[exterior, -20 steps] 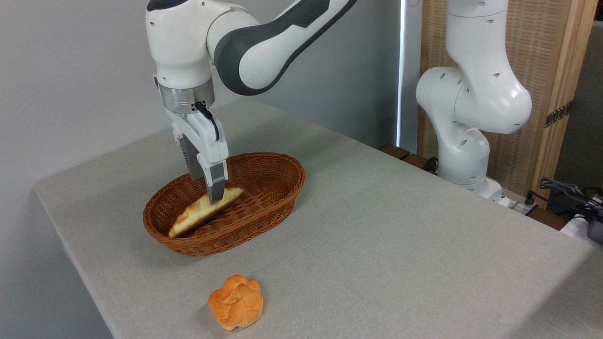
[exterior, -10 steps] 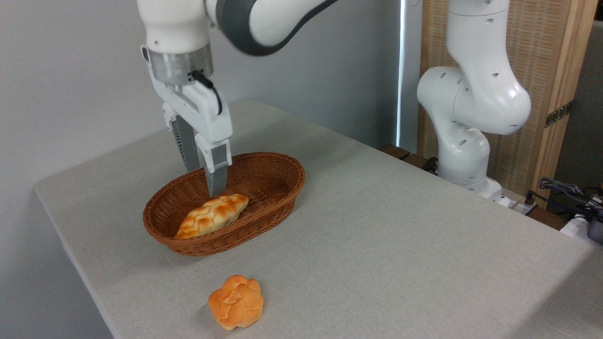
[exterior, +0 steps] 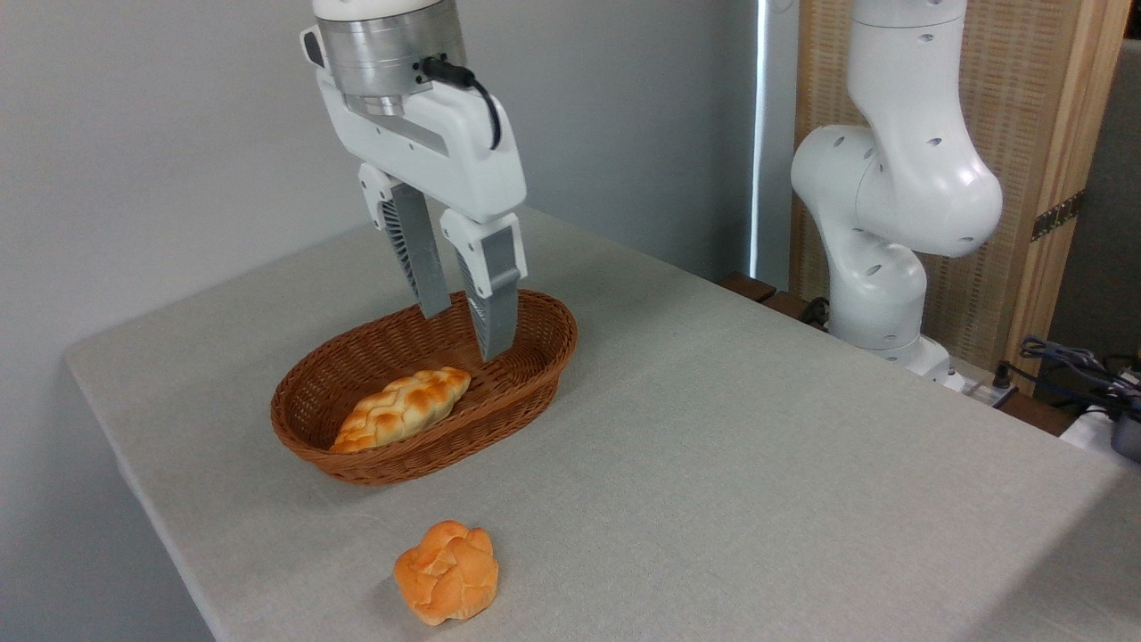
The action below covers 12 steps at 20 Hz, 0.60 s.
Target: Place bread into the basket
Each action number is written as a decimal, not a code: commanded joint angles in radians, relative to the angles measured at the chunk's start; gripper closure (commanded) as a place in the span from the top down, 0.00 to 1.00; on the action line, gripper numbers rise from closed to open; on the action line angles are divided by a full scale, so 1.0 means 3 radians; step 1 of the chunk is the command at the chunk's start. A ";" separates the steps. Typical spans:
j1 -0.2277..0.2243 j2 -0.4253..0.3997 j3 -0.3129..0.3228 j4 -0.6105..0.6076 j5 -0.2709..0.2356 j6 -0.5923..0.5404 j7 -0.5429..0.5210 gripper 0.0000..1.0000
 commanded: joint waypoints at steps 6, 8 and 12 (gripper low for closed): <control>0.0395 -0.0021 -0.0417 0.0029 0.0065 -0.0083 0.0022 1.00; 0.0395 -0.0021 -0.0417 0.0029 0.0065 -0.0078 0.0032 1.00; 0.0395 -0.0026 -0.0417 0.0024 0.0065 -0.0078 0.0032 1.00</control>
